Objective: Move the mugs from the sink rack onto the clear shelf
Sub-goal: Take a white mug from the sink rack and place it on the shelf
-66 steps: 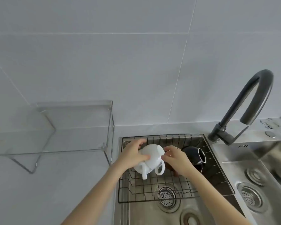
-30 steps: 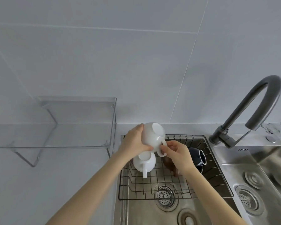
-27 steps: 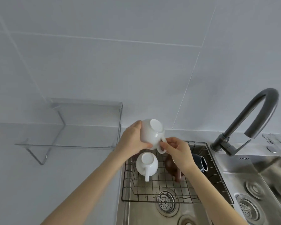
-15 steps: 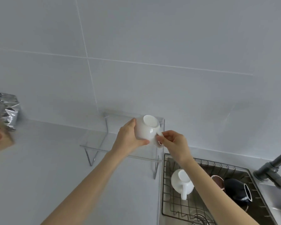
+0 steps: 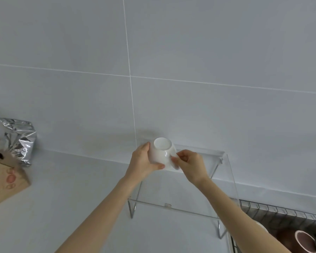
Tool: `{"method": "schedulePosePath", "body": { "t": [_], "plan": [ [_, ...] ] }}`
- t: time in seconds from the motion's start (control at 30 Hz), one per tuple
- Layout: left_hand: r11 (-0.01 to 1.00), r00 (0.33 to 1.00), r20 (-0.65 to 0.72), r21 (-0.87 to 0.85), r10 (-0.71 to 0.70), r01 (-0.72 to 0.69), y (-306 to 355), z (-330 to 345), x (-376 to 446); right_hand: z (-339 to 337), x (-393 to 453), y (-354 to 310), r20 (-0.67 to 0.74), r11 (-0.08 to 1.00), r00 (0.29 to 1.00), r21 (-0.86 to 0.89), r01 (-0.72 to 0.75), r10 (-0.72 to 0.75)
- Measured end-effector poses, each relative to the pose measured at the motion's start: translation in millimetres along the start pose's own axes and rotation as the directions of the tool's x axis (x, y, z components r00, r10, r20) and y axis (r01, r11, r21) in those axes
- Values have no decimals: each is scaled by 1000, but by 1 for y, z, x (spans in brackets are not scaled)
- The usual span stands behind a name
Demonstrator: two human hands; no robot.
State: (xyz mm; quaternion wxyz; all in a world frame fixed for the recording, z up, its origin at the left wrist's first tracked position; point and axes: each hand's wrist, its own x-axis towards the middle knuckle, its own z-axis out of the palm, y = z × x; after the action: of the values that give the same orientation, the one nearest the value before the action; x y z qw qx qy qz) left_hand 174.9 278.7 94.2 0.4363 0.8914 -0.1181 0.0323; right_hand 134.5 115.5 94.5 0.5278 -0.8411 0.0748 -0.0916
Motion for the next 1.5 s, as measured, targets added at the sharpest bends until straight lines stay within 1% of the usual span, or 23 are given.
{"method": "schedulePosePath", "body": {
  "t": [0.2,0.37,0.53,0.83,0.9,0.97,1.0,1.1,1.17,1.23,1.27,1.33,1.43,1.5],
  "plan": [
    [1000,1000,-2,4,-22,22,-28,3,29,21,32,11,46,1000,999,-1,-25,25],
    [997,1000,-13,76,-5,6,-36,6,33,27,39,20,78,1000,997,-1,-13,13],
    [995,999,-44,99,-15,20,-37,12,28,29,39,26,95,1000,995,-11,-6,7],
    [995,999,-45,94,-20,24,-41,14,26,32,35,28,61,997,997,58,-54,50],
    [994,999,-42,103,-27,31,-40,16,24,28,34,26,110,994,990,60,-91,84],
    [991,998,-55,131,4,4,-34,18,20,18,32,23,180,989,975,57,-140,127],
    [987,997,-64,159,30,-20,-27,19,17,9,29,21,184,988,974,51,-146,135],
    [975,985,-104,189,140,-118,0,25,2,-24,16,22,106,988,989,101,-115,104],
    [957,958,-103,149,266,-250,27,34,-15,-55,-2,27,28,976,995,194,-100,96],
    [927,926,-61,61,373,-369,52,49,-35,-86,-23,35,-57,956,991,275,-100,121],
    [914,913,-34,2,406,-406,65,60,-47,-102,-35,43,-106,948,984,298,-107,145],
    [895,897,44,-108,440,-434,87,86,-70,-131,-60,61,-185,936,960,320,-145,212],
    [868,840,225,-196,493,-456,112,133,-100,-166,-98,98,-234,937,921,239,-256,311],
    [870,796,353,-215,492,-443,119,161,-113,-178,-116,120,-237,932,904,159,-326,357]
  ]
}}
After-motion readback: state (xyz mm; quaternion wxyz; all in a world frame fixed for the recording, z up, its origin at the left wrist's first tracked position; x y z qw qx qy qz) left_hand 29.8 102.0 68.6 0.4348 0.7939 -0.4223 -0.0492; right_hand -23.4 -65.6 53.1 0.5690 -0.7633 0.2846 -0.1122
